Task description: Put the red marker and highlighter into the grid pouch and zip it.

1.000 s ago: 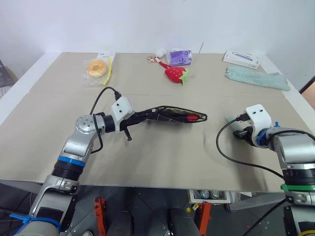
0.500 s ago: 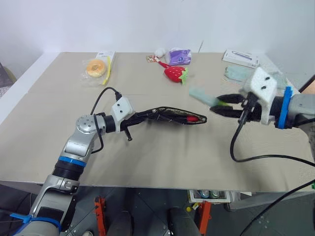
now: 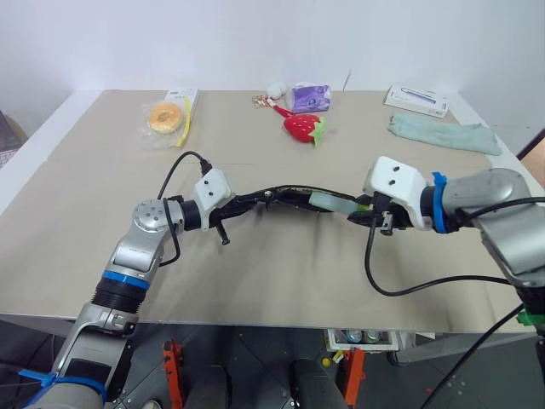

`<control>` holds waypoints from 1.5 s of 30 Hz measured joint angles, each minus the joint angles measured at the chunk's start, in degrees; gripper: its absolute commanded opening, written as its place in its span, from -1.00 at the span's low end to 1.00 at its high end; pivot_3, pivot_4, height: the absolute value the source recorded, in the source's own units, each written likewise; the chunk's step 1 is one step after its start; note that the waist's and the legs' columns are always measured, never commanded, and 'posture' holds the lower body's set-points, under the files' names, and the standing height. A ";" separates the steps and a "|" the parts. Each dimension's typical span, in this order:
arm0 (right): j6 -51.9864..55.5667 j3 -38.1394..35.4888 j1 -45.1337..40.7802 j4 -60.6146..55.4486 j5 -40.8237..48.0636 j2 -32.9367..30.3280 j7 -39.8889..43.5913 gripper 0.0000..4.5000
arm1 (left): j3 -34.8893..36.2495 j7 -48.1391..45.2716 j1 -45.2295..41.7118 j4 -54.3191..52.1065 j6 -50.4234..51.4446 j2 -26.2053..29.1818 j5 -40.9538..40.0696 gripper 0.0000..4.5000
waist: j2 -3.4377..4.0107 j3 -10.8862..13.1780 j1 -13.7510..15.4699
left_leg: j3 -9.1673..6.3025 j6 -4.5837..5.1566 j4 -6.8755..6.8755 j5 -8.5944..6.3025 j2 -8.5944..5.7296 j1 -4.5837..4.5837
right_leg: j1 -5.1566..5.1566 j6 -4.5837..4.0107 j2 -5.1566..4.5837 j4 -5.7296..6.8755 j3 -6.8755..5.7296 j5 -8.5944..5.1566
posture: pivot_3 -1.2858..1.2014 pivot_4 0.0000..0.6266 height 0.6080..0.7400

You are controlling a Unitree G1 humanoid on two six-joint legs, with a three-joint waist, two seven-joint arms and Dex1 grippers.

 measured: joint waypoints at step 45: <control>-8.93 4.29 -6.89 4.17 -2.58 17.78 1.23 -0.97 | -0.32 0.32 1.51 -3.68 2.88 -1.44 -0.42 -1.00 | 0.00 0.00 0.12 | -0.05 -0.03 -0.04 0.03 0.01 -0.03 | -0.04 -0.10 0.02 0.03 -0.05 0.08 | 0.03 -0.52 1.00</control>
